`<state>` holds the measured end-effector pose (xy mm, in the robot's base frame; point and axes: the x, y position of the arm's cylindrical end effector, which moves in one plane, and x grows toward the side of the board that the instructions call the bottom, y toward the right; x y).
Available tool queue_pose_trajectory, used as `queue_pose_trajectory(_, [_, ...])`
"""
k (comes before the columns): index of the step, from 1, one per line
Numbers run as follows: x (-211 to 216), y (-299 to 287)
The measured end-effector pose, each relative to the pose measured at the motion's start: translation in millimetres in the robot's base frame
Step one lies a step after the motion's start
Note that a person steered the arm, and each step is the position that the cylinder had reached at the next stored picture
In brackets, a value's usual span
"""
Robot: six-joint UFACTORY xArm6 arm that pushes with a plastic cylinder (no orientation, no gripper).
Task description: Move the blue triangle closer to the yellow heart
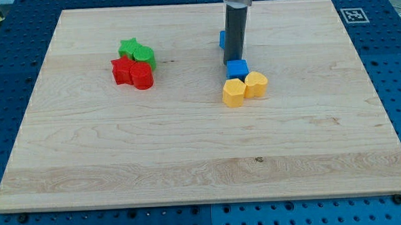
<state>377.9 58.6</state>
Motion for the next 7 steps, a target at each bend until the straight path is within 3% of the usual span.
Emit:
queue_pose_trajectory(3, [1,0])
queue_pose_trajectory(6, [-121,-51])
queue_pose_trajectory(7, [-132,-9])
